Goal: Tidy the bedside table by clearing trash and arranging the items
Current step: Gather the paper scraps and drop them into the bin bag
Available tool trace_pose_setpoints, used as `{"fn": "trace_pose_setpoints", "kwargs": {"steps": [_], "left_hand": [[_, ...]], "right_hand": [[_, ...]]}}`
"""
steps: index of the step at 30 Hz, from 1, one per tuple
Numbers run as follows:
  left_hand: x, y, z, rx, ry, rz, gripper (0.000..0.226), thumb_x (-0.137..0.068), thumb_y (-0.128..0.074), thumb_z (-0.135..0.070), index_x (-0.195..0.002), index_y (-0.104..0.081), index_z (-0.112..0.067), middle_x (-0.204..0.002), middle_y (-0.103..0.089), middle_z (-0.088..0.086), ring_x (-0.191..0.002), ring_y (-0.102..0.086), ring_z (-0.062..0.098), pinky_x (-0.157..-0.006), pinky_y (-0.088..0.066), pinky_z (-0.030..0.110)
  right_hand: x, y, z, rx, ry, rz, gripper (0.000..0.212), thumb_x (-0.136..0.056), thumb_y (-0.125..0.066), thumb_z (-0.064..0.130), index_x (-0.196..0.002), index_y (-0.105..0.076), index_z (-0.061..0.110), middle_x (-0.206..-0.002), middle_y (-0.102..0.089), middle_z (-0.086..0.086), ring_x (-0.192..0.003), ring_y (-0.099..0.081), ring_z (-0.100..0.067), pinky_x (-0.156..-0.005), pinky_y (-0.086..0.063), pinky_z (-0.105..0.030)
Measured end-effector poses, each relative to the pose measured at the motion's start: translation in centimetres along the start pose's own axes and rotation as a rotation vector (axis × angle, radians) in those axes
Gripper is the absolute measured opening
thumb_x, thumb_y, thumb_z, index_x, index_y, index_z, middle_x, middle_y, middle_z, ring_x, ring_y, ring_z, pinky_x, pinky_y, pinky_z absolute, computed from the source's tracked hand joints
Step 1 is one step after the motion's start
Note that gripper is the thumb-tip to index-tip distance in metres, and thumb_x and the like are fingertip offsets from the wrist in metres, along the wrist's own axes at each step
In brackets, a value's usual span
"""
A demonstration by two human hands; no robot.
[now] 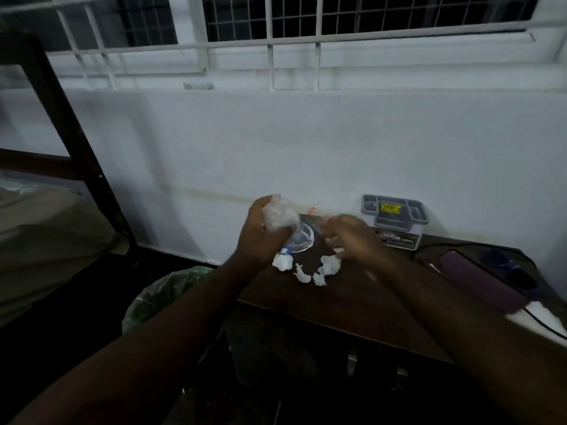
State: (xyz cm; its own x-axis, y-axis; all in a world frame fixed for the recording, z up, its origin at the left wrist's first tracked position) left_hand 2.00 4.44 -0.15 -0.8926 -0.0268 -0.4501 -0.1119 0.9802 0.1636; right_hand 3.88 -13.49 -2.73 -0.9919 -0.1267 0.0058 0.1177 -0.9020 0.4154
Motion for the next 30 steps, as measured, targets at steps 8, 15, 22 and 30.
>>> {"fn": "trace_pose_setpoints", "kwargs": {"steps": [8,15,22,30], "left_hand": [[1.0,6.9,2.1,0.05,0.124,-0.203,0.046,-0.08,-0.066,0.007,-0.081,-0.066,-0.039,-0.075,-0.069,-0.011,-0.059,-0.063,-0.002,-0.048,-0.05,0.017],[1.5,9.7,3.5,0.034,0.235,-0.239,0.019,-0.076,-0.069,-0.002,-0.09,-0.059,-0.009,-0.065,-0.066,-0.006,-0.054,-0.061,0.011,-0.05,-0.05,0.032],[1.7,11.3,4.9,0.029,0.279,-0.246,0.02,-0.076,-0.07,-0.004,-0.094,-0.061,-0.006,-0.075,-0.068,0.006,-0.061,-0.064,0.02,-0.049,-0.052,0.032],[2.3,11.8,5.5,0.034,0.275,-0.161,0.038,-0.081,-0.061,0.01,-0.066,-0.048,-0.023,-0.048,-0.057,-0.014,-0.046,-0.051,0.009,-0.055,-0.042,0.029]], "right_hand": [[1.0,-4.1,-5.3,0.81,0.349,0.108,0.03,-0.092,-0.057,0.029,-0.117,-0.068,0.018,-0.119,-0.068,-0.005,-0.118,-0.058,-0.022,-0.1,-0.04,-0.031],[-0.3,-4.7,-0.4,0.735,0.494,-0.079,0.02,-0.078,-0.057,0.015,-0.089,-0.074,0.015,-0.09,-0.072,-0.003,-0.084,-0.066,-0.019,-0.071,-0.05,-0.031],[-0.3,-9.9,-1.5,0.97,0.6,0.282,0.05,-0.093,-0.035,0.029,-0.14,-0.046,0.016,-0.149,-0.042,-0.003,-0.137,-0.04,-0.021,-0.107,-0.04,-0.041],[-1.1,-9.3,-2.6,0.983,0.491,0.573,0.063,-0.089,-0.045,0.028,-0.15,-0.03,0.021,-0.153,-0.037,0.005,-0.14,-0.034,-0.008,-0.115,-0.031,-0.036]]}}
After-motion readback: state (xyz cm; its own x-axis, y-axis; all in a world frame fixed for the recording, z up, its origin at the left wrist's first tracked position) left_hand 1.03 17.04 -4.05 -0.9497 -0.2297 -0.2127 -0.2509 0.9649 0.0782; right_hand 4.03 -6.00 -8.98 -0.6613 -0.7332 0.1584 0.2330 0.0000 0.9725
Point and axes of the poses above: each hand's wrist, its own x-axis away from the middle knuckle, its own y-axis out of the back of the hand, z = x × y, the point moved 7 cm from there along -x, towards the middle knuckle
